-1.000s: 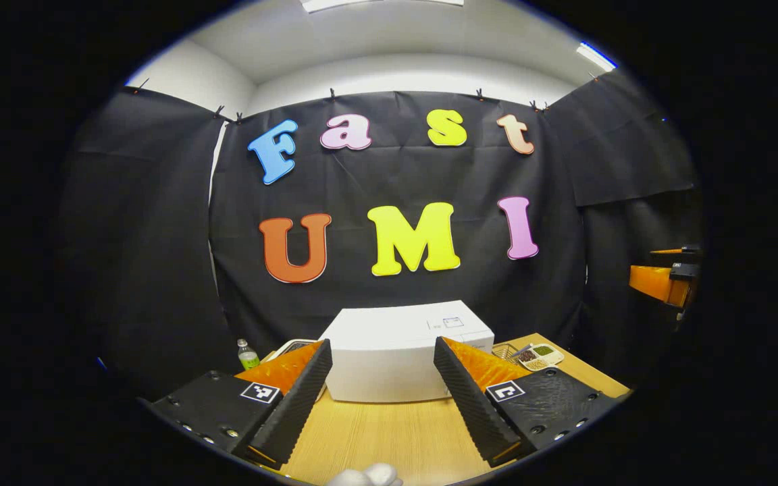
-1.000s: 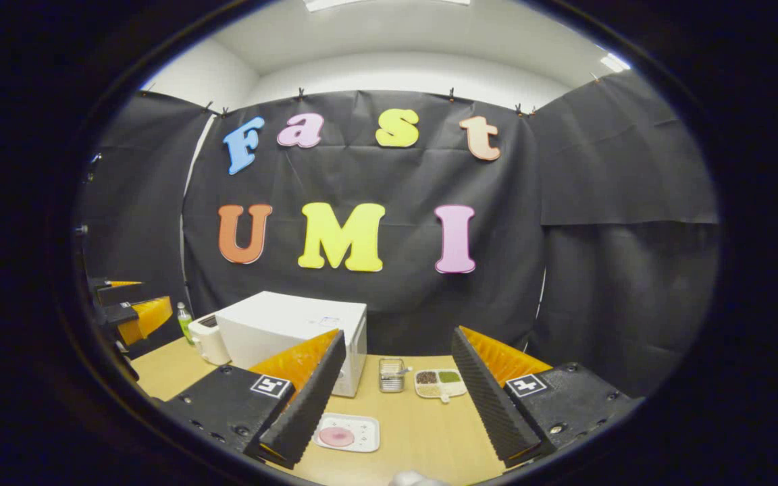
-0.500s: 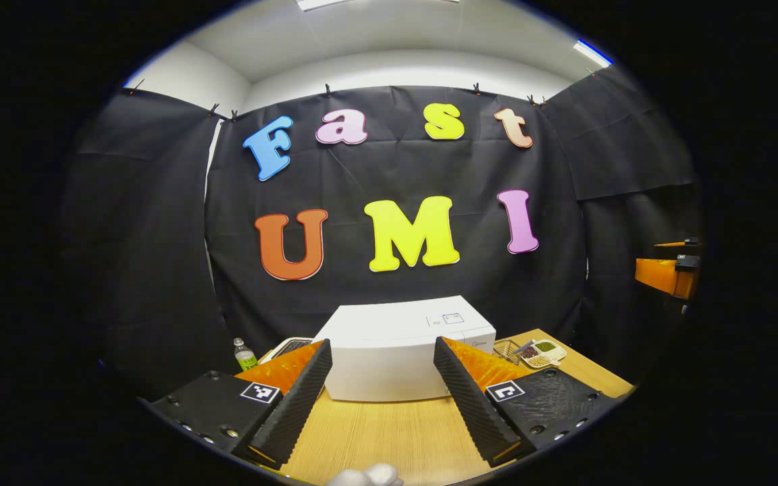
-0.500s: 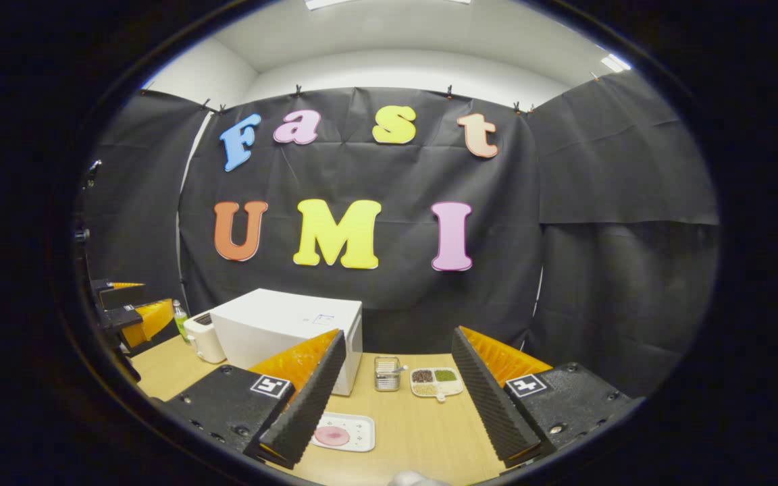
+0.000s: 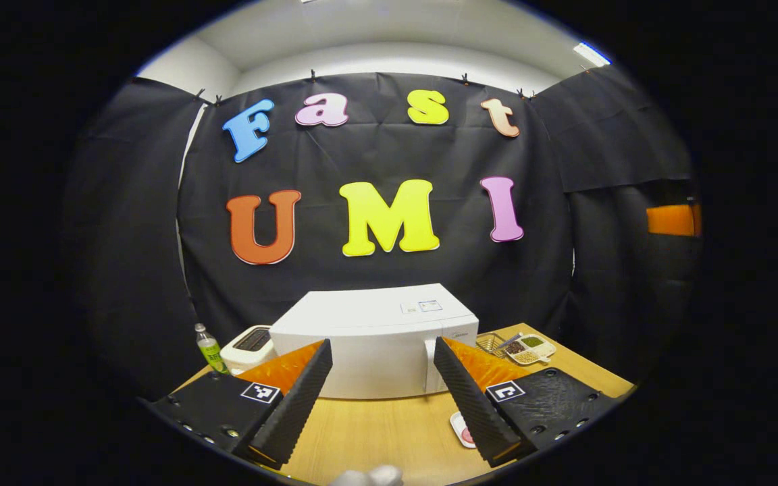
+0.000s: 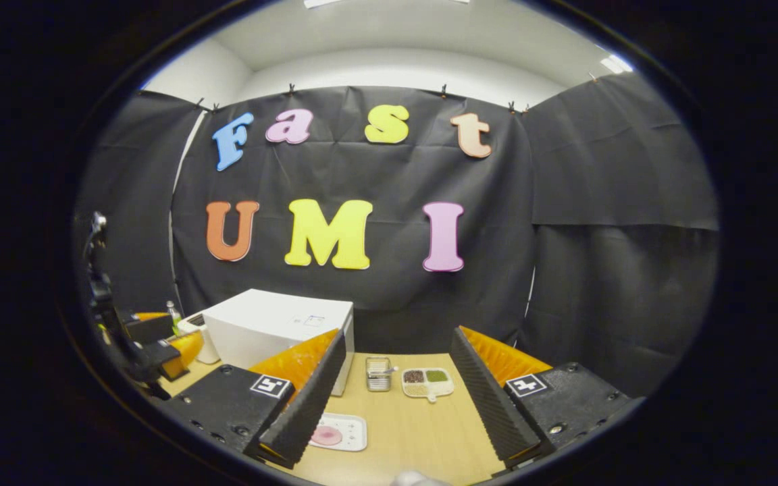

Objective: Open the microwave oven with the left hand, put the food in, and close the microwave oven.

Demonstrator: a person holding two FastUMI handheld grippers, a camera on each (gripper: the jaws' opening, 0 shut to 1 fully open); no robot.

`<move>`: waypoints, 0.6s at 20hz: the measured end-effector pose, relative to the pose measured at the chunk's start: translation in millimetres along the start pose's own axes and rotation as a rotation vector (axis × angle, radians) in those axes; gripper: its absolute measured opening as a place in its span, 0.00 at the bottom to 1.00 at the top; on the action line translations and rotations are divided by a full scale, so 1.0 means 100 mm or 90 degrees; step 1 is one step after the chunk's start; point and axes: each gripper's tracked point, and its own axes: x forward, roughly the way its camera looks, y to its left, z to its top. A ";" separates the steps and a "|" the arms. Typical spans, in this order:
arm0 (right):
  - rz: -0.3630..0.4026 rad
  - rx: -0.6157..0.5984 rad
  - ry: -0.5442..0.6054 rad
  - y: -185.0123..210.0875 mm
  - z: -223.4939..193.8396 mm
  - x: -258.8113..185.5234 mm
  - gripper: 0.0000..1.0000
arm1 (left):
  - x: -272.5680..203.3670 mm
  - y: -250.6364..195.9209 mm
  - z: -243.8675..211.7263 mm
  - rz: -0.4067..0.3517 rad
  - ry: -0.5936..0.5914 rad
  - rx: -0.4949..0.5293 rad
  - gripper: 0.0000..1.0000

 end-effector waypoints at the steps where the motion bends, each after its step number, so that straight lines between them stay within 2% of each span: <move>1: -0.005 0.004 0.003 -0.03 0.03 -0.01 0.92 | 0.12 -0.10 -0.11 -0.013 0.007 -0.006 0.95; 4: -0.029 -0.001 0.016 -0.17 0.05 -0.07 0.92 | 0.53 -0.35 -0.36 -0.035 0.021 -0.024 0.95; 5: -0.039 -0.009 0.020 -0.21 0.05 -0.08 1.00 | 0.68 -0.40 -0.45 -0.035 0.026 -0.017 0.95; 7: -0.054 -0.026 0.035 -0.27 0.03 -0.11 1.00 | 0.96 -0.47 -0.63 -0.032 0.041 -0.006 0.95; 8: -0.061 -0.029 0.040 -0.30 0.01 -0.12 0.92 | 1.10 -0.51 -0.72 -0.035 0.049 -0.008 0.95; 9: -0.067 -0.027 0.044 -0.34 0.01 -0.12 1.00 | 1.22 -0.56 -0.83 -0.041 0.062 -0.012 0.95; 10: -0.073 -0.021 0.050 -0.36 0.00 -0.11 1.00 | 1.33 -0.59 -0.92 -0.040 0.072 -0.013 0.95; 11: -0.080 -0.016 0.055 -0.40 -0.02 -0.09 0.92 | 1.44 -0.60 -0.99 -0.037 0.079 -0.011 0.95; 12: -0.086 -0.014 0.061 -0.42 -0.04 -0.07 1.00 | 1.55 -0.61 -1.07 -0.034 0.088 -0.007 0.95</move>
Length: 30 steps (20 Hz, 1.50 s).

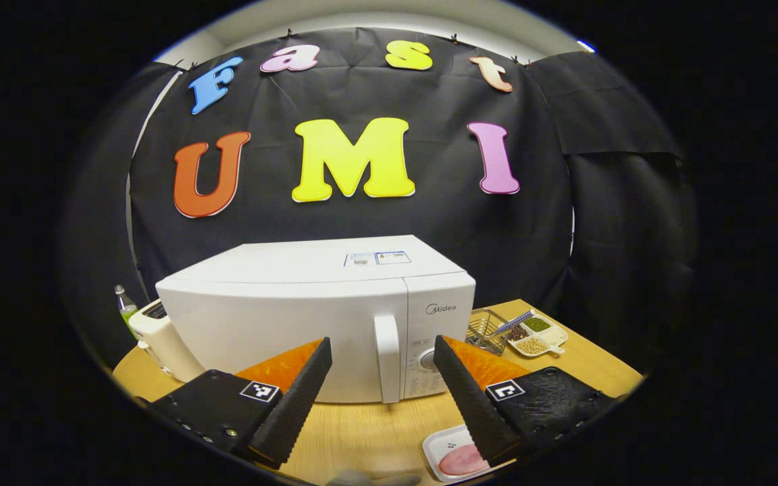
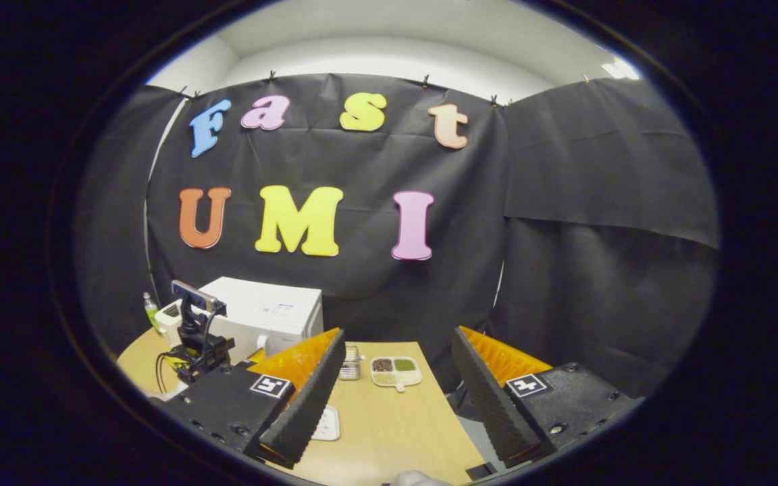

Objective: Open the microwave oven with the left hand, put the food in, and close the microwave oven.

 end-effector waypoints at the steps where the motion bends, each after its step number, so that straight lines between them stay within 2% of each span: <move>1: -0.006 -0.001 0.006 -0.02 -0.01 0.02 1.00 | 0.09 -0.01 -0.06 0.001 0.004 0.001 0.95; 2: -0.012 -0.004 0.010 -0.05 -0.03 0.04 1.00 | 0.18 -0.03 -0.09 -0.002 0.007 0.000 0.95; 3: -0.019 -0.007 0.011 -0.08 -0.03 0.07 0.92 | 0.26 -0.04 -0.11 -0.003 0.008 0.002 0.95; 5: -0.026 -0.006 0.014 -0.10 -0.04 0.10 0.92 | 0.39 -0.02 -0.18 0.008 0.013 0.008 0.94; 6: -0.027 -0.004 0.016 -0.10 -0.05 0.13 1.00 | 0.43 -0.03 -0.22 0.007 0.018 0.002 0.79; 8: -0.026 -0.005 0.021 -0.09 -0.07 0.16 1.00 | 0.52 -0.04 -0.26 0.005 0.018 -0.015 0.60; 9: -0.027 -0.006 0.023 -0.10 -0.07 0.18 1.00 | 0.55 -0.05 -0.30 0.004 0.021 -0.021 0.39; 10: -0.028 -0.007 0.023 -0.11 -0.07 0.17 1.00 | 0.53 -0.05 -0.30 0.007 0.019 -0.028 0.32; 11: -0.031 -0.008 0.021 -0.11 -0.05 0.16 1.00 | 0.55 -0.06 -0.29 0.012 0.015 -0.026 0.32; 12: -0.033 -0.009 0.019 -0.13 -0.06 0.14 1.00 | 0.56 -0.06 -0.28 0.016 0.017 -0.023 0.23; 13: -0.034 -0.008 0.018 -0.13 -0.05 0.14 1.00 | 0.52 -0.05 -0.29 0.019 0.015 -0.023 0.23; 15: -0.033 -0.005 0.018 -0.11 -0.06 0.12 1.00 | 0.51 -0.04 -0.35 0.018 0.026 -0.027 0.14; 21: -0.027 0.001 0.015 -0.10 -0.06 0.06 1.00 | 0.49 -0.05 -0.35 -0.006 0.038 -0.028 0.12; 22: -0.026 0.002 0.015 -0.10 -0.07 0.05 0.92 | 0.46 -0.05 -0.37 -0.008 0.045 -0.032 0.12; 23: -0.024 0.003 0.014 -0.10 -0.07 0.04 0.92 | 0.36 -0.05 -0.38 -0.006 0.040 -0.037 0.12; 24: -0.023 0.002 0.015 -0.10 -0.09 0.03 1.00 | 0.25 -0.05 -0.43 -0.008 0.041 -0.029 0.12; 25: -0.021 0.002 0.014 -0.09 -0.09 0.03 0.92 | 0.09 -0.03 -0.44 -0.013 0.032 -0.018 0.11; 26: -0.015 0.002 0.014 -0.06 -0.10 0.02 1.00 | -0.06 0.00 -0.45 -0.017 0.026 -0.012 0.12; 30: 0.030 -0.004 0.020 0.19 -0.16 0.02 1.00 | -0.66 0.20 -0.63 -0.035 0.049 -0.014 0.13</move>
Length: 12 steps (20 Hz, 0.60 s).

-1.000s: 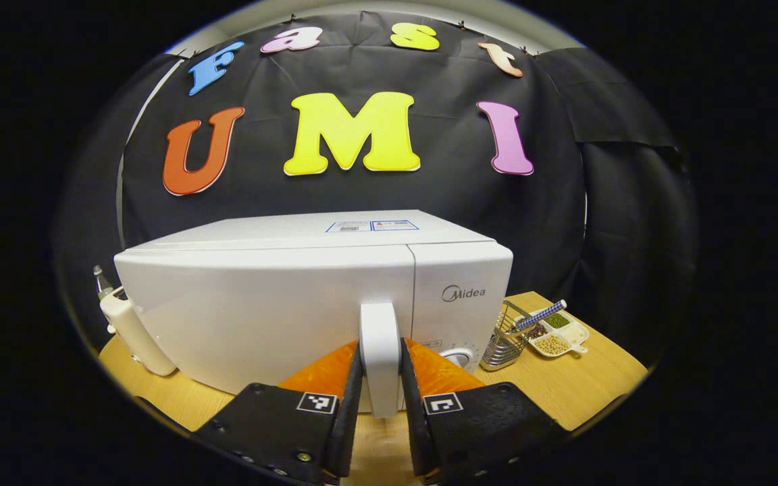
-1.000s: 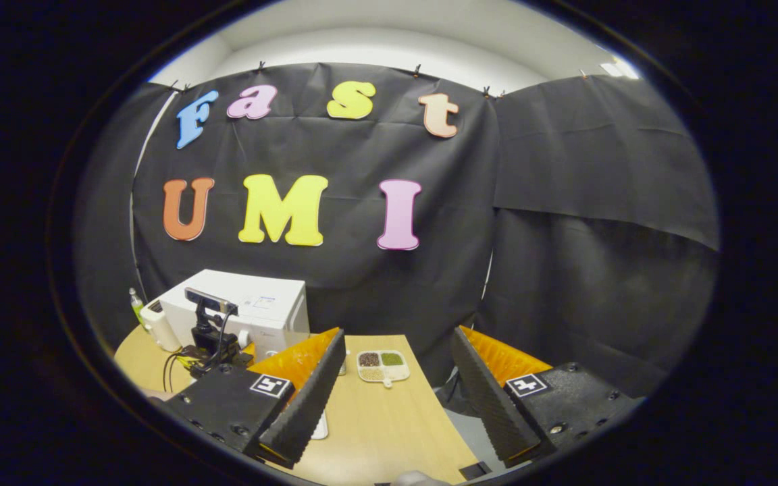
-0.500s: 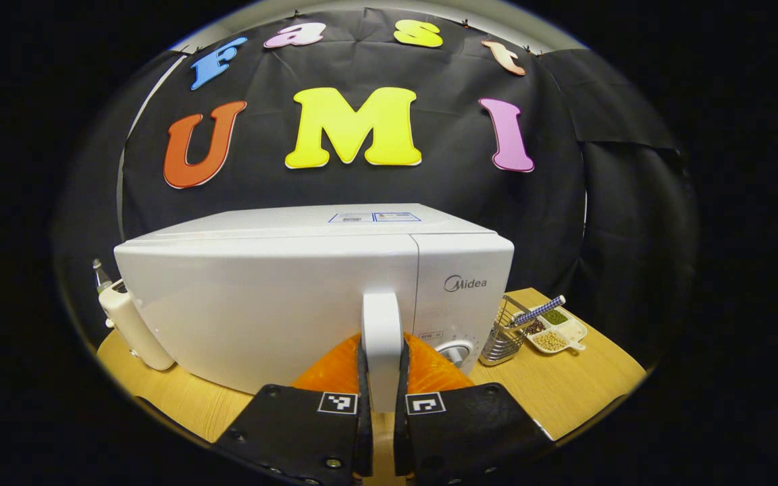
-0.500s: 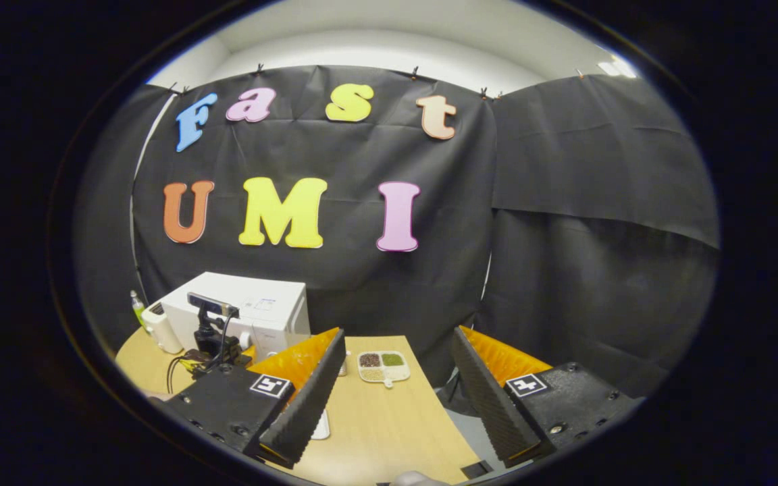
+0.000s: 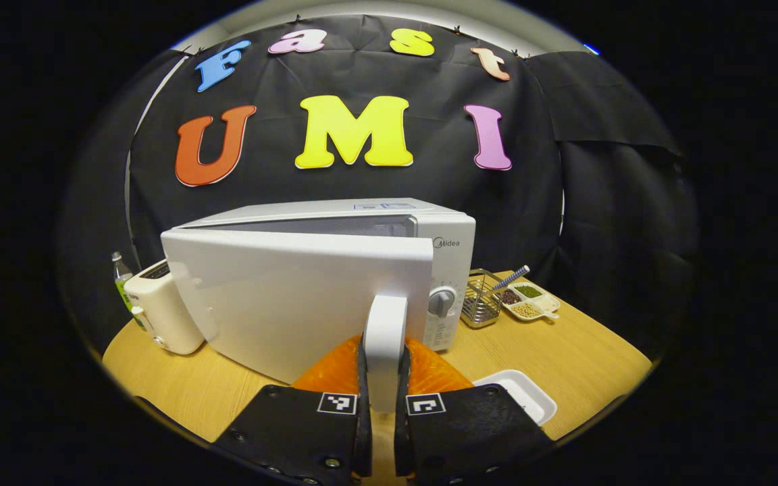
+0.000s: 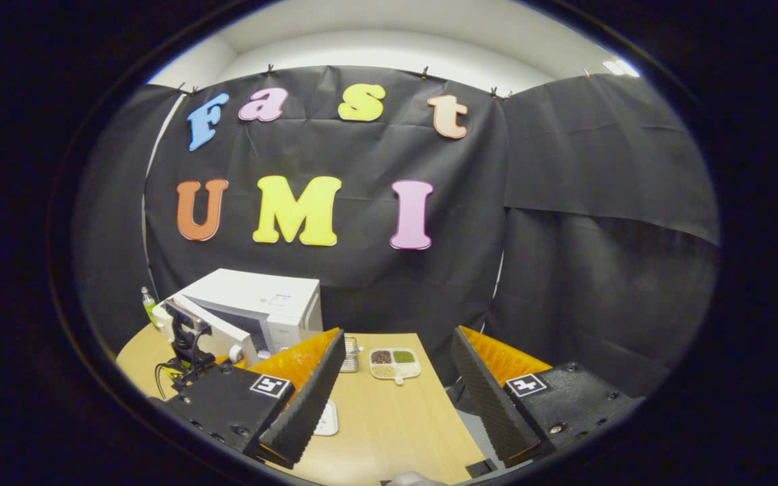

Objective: Open the microwave oven with the left hand, put the food in, and close the microwave oven.

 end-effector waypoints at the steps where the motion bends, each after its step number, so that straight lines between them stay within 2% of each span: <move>1: 0.020 0.001 0.002 0.11 -0.01 0.00 1.00 | -0.16 0.07 -0.03 0.007 0.003 0.005 0.13; 7: 0.118 -0.028 -0.006 0.74 -0.05 0.00 1.00 | -0.97 0.73 -0.28 0.131 0.021 -0.001 0.13; 9: 0.149 -0.027 -0.002 0.92 -0.11 0.01 1.00 | -1.21 1.05 -0.28 0.181 0.019 0.026 0.19; 10: 0.162 -0.024 -0.001 1.01 -0.12 0.01 1.00 | -1.31 1.16 -0.33 0.198 0.026 0.041 0.31; 12: 0.178 -0.023 -0.002 1.14 -0.15 0.00 1.00 | -1.52 1.44 -0.36 0.231 0.022 0.043 0.27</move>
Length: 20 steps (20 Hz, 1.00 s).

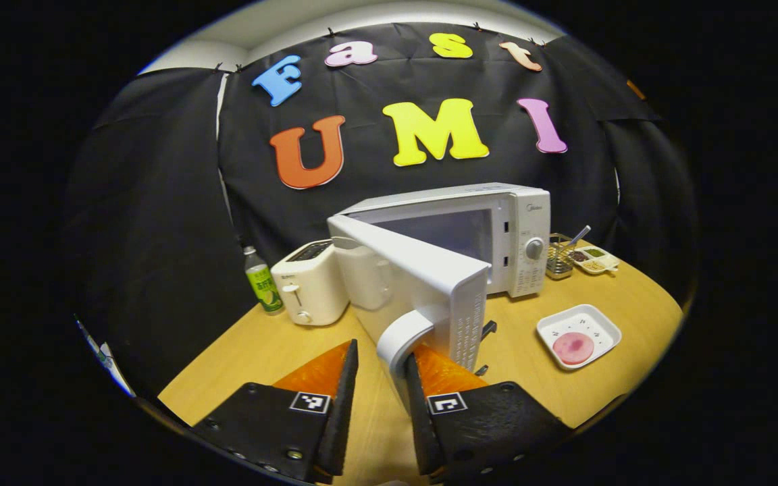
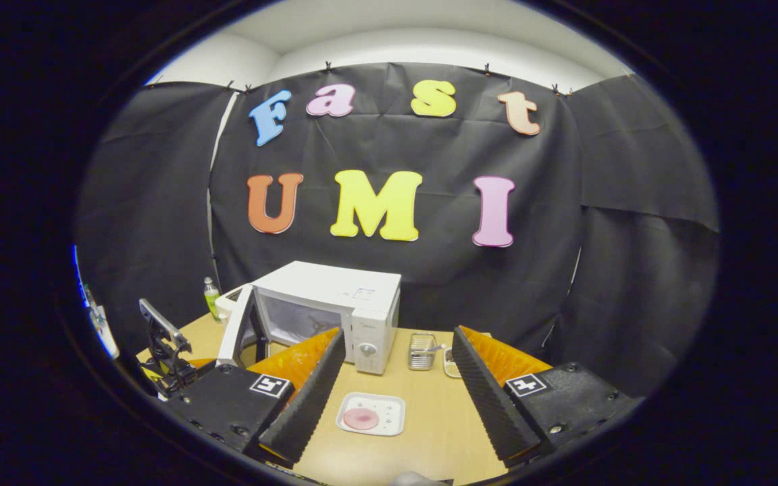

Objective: Open the microwave oven with the left hand, put the food in, and close the microwave oven.

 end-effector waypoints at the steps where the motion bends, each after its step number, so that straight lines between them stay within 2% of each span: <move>1: 0.007 -0.005 -0.002 0.05 0.00 0.00 1.00 | -0.04 0.12 -0.02 0.004 0.004 -0.018 0.36; 3: 0.018 -0.012 -0.002 0.14 -0.04 -0.01 1.00 | -0.11 0.37 -0.11 0.020 0.020 -0.041 0.71; 4: 0.021 -0.012 -0.002 0.16 -0.06 -0.02 1.00 | -0.15 0.46 -0.14 0.024 0.022 -0.047 0.84; 5: 0.024 -0.011 -0.002 0.18 -0.07 -0.02 1.00 | -0.16 0.53 -0.17 0.025 0.028 -0.053 0.88; 8: 0.032 -0.007 0.000 0.26 -0.10 -0.01 1.00 | -0.31 0.75 -0.21 0.027 0.022 -0.055 0.90; 10: 0.038 -0.008 0.002 0.32 -0.13 0.00 1.00 | -0.41 1.03 -0.19 0.057 -0.005 -0.022 0.91; 11: 0.042 -0.008 0.005 0.35 -0.15 0.01 0.92 | -0.46 1.16 -0.22 0.073 0.000 -0.019 0.92; 12: 0.048 -0.007 0.007 0.37 -0.17 0.04 1.00 | -0.51 1.26 -0.24 0.084 0.008 -0.031 0.94; 14: 0.056 -0.001 0.013 0.41 -0.20 0.08 1.00 | -0.62 1.41 -0.25 0.106 0.016 -0.041 0.94; 18: 0.053 -0.005 0.026 0.34 -0.37 0.23 1.00 | -0.85 1.43 -0.12 0.119 0.002 -0.043 0.95; 19: 0.051 -0.004 0.037 0.28 -0.46 0.30 0.92 | -0.89 1.39 -0.06 0.115 -0.002 -0.043 0.94; 20: 0.048 0.000 0.054 0.21 -0.59 0.38 0.92 | -0.94 1.32 0.03 0.105 -0.012 -0.042 0.94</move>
